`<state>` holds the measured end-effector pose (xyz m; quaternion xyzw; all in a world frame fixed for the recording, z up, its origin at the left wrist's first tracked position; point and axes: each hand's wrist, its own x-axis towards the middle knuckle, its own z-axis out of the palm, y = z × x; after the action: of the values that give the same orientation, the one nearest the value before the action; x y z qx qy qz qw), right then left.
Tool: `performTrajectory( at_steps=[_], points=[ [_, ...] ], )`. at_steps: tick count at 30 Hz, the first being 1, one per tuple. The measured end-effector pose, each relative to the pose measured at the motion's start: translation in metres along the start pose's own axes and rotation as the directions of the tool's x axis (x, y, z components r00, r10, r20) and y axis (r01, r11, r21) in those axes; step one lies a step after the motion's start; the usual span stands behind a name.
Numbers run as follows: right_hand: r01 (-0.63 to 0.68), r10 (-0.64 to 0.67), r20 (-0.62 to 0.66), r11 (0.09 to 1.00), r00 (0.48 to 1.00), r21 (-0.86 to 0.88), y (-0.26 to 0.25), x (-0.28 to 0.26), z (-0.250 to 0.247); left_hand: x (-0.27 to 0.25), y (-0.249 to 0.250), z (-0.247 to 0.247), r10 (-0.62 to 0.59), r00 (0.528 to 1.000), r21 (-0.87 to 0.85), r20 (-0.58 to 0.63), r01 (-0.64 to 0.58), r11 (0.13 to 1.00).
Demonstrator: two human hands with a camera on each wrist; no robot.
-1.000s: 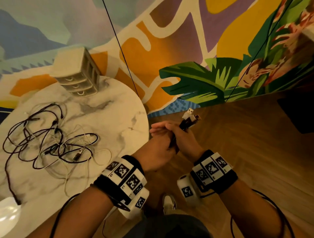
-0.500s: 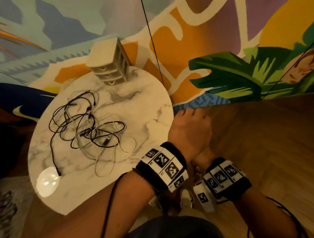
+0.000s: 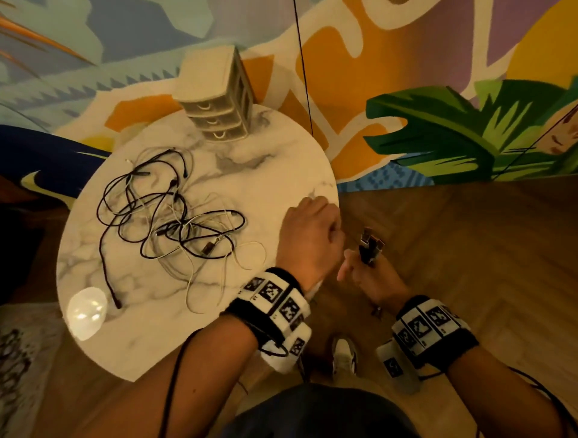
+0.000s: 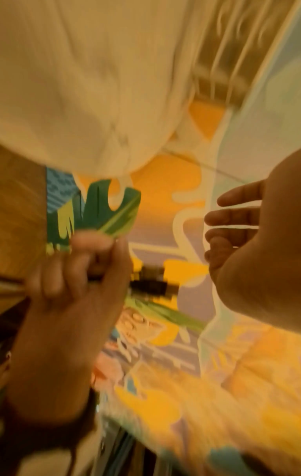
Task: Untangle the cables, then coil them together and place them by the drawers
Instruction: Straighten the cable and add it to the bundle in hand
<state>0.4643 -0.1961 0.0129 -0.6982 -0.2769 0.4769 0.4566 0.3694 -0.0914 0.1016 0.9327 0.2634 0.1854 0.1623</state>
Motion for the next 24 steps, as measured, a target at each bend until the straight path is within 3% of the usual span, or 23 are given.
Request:
performTrajectory(
  at_steps=[5,7,9,12,13,14,17,21,24],
  points=[
    [-0.093,0.093,-0.017,0.995,0.996,-0.040,-0.013,0.011,0.027,-0.047,-0.097,-0.014,-0.177,0.983,0.083,0.057,0.172,0.982],
    [-0.112,0.112,-0.002,0.992,0.994,-0.052,-0.012,0.013,0.033,-0.070,-0.123,-0.017,-0.320,0.942,0.127,0.097,0.307,0.943],
    [-0.122,0.123,0.002,0.991,0.992,-0.062,-0.018,0.019,0.048,-0.099,-0.165,-0.018,-0.527,0.833,0.194,0.171,0.496,0.846],
    [-0.131,0.133,0.011,0.987,0.991,-0.091,-0.027,0.021,0.066,-0.134,-0.210,-0.012,-0.711,0.576,0.371,0.403,0.607,0.702],
    [-0.131,0.133,0.006,0.985,0.991,-0.110,-0.028,0.023,0.073,-0.142,-0.218,-0.011,-0.720,0.530,0.385,0.449,0.613,0.690],
    [-0.135,0.136,0.003,0.984,0.991,-0.114,-0.029,0.022,0.078,-0.146,-0.222,-0.008,-0.709,0.524,0.378,0.472,0.606,0.700],
    [-0.126,0.132,0.024,0.976,0.991,-0.175,-0.030,0.021,0.096,-0.145,-0.214,-0.009,-0.602,0.616,0.275,0.508,0.546,0.791],
    [-0.204,0.226,0.090,0.958,0.970,-0.203,-0.031,0.024,0.130,-0.130,-0.171,-0.031,-0.379,0.813,0.090,0.443,0.380,0.920],
    [-0.229,0.237,0.163,0.971,0.958,-0.069,-0.042,0.027,0.158,-0.126,-0.145,-0.046,-0.222,0.889,0.035,0.400,0.227,0.973]
  ],
)
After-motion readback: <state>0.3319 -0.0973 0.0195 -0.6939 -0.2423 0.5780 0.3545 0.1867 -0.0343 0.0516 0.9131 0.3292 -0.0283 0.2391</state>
